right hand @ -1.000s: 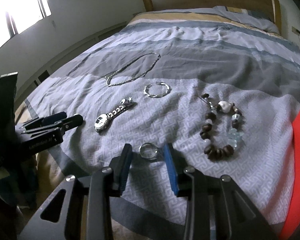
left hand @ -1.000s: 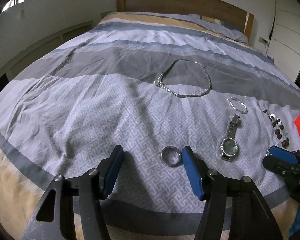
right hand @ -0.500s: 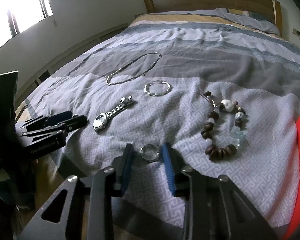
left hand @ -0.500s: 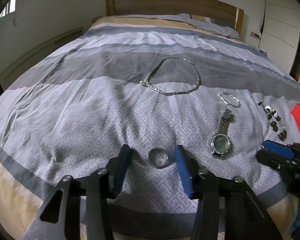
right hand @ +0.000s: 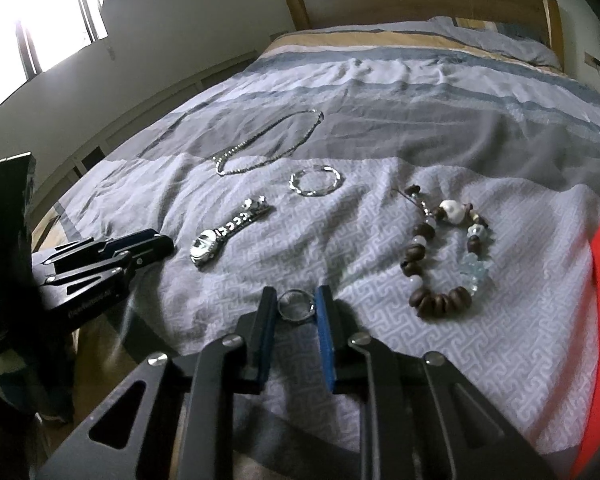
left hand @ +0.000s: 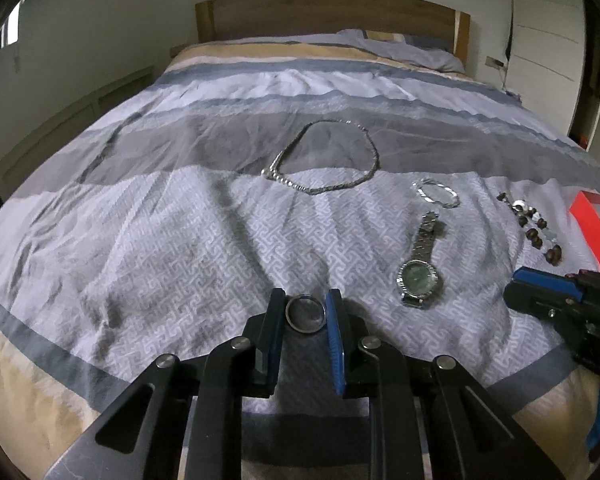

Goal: Organize jewelry
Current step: 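Carry both rings into the red box and release them inside the bangles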

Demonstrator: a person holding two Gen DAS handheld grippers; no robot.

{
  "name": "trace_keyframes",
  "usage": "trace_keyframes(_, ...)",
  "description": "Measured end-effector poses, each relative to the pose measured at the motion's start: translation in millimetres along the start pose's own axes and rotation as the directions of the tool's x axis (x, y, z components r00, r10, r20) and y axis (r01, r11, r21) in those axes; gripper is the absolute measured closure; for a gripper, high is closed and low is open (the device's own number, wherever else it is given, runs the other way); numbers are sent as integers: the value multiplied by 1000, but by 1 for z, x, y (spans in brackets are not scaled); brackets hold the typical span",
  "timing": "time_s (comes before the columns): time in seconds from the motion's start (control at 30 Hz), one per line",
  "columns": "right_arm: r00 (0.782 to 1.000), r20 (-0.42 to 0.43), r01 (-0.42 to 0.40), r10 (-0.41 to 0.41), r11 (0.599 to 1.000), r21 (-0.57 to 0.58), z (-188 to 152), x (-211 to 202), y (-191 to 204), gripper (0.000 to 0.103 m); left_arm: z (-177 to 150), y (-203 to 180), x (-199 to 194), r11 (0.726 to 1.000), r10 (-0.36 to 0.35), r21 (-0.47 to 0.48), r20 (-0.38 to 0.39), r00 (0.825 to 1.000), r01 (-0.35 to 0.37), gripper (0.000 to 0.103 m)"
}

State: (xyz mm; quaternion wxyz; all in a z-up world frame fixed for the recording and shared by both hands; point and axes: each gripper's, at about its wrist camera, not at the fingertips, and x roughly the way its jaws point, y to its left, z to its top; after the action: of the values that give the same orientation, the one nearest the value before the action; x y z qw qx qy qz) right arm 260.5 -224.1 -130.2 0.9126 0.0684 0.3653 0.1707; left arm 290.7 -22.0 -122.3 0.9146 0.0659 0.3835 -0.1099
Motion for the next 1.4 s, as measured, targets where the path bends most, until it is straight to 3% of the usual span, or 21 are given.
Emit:
trace_keyframes(0.37,998,58,11,-13,999,35,-4,-65,2,85,9,-13,-49,1000,-7,-2,18,1000,7,83)
trace_keyframes(0.6,990,77,113,-119,991,72,-20,-132,-35,85,18,-67,-79,992,-121,46,22,992,120,83)
trace_keyframes(0.77,971,64,223,-231,968,115,-31,-174,-88,85,27,-134,-87,961,-253,112,2,968,251,83)
trace_keyframes(0.93,944,23,320,-328,933,164,-52,-203,-147,85,28,-214,-86,900,-389,190,-51,920,391,83)
trace_keyframes(1.1,939,-31,343,-344,918,197,-73,-202,-185,85,20,-284,-80,841,-466,248,-119,877,480,83)
trace_keyframes(1.2,944,-58,330,-325,925,189,-79,-195,-195,85,13,-318,-69,820,-465,293,-158,871,491,83)
trace_keyframes(1.4,954,-95,297,-286,946,128,-82,-184,-198,85,2,-343,-38,822,-414,323,-227,881,470,83)
